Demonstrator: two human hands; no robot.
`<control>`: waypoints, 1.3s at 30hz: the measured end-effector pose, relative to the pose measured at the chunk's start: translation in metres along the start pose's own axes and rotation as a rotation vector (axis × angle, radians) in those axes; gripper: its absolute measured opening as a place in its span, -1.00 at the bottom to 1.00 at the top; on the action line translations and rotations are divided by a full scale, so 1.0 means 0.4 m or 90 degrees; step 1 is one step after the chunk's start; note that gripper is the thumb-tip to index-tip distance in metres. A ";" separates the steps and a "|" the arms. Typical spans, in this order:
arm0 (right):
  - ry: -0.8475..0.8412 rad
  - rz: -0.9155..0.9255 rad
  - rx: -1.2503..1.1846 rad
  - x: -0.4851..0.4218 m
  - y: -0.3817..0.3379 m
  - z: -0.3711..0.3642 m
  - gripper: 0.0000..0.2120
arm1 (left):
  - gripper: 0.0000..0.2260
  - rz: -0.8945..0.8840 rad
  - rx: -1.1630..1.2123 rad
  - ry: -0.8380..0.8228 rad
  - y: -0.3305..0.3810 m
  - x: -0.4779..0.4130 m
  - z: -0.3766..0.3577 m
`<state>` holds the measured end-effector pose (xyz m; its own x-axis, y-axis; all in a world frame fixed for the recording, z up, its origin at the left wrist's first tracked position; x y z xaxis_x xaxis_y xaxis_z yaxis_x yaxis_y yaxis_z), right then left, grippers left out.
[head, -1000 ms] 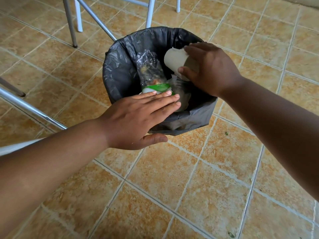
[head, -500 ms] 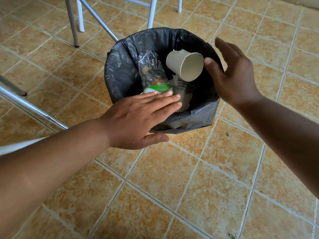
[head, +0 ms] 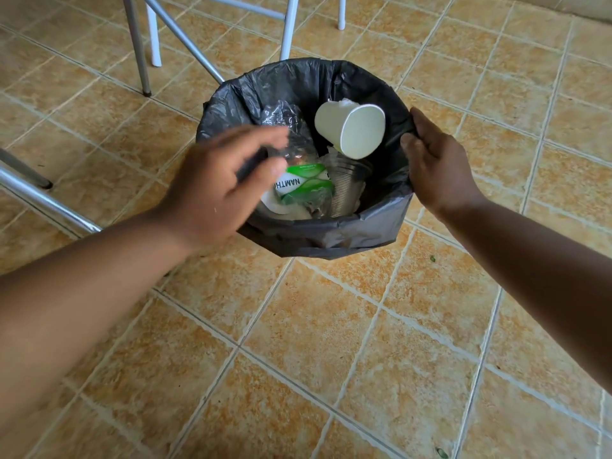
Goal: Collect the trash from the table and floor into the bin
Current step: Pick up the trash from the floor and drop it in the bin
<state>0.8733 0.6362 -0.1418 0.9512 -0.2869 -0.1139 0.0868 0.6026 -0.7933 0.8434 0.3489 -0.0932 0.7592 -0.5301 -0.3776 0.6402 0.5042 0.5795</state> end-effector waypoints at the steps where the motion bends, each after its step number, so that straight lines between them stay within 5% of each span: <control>1: 0.000 0.003 -0.002 -0.001 -0.001 0.000 -0.54 | -0.65 0.034 -0.009 0.063 -0.020 -0.010 0.017; 7: 0.014 0.028 -0.002 -0.007 0.002 -0.005 -0.64 | -0.61 0.361 -0.086 0.142 -0.174 -0.008 0.057; 12: 0.040 -0.029 -0.068 -0.015 -0.001 0.000 -0.66 | -0.60 0.538 0.163 0.135 -0.206 -0.002 0.046; 16: 0.049 -0.104 -0.227 -0.028 -0.005 0.005 -0.66 | -0.82 0.590 0.286 0.176 -0.203 -0.022 0.032; 27: 0.053 -0.188 -0.301 0.044 0.010 0.075 -0.64 | -0.70 0.577 0.336 0.171 -0.102 -0.012 0.021; 39: 0.197 -0.422 -0.263 0.511 -0.122 0.529 -0.58 | -0.60 0.533 0.330 -0.073 0.463 0.036 0.060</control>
<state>1.1262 0.7056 0.0004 0.6114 -0.7136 0.3419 0.4265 -0.0667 -0.9020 0.9699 0.4182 0.0261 0.9097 -0.2159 0.3548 -0.2490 0.4000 0.8820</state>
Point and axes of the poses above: each hand's wrist, its own x-axis away from the middle knuckle, its own z-axis out of the back of the hand, y = z × x, the point moved 2 cm from there along -x, towards the middle knuckle, and after that the axes turned 3 degrees about z, right-handed, at the moved point
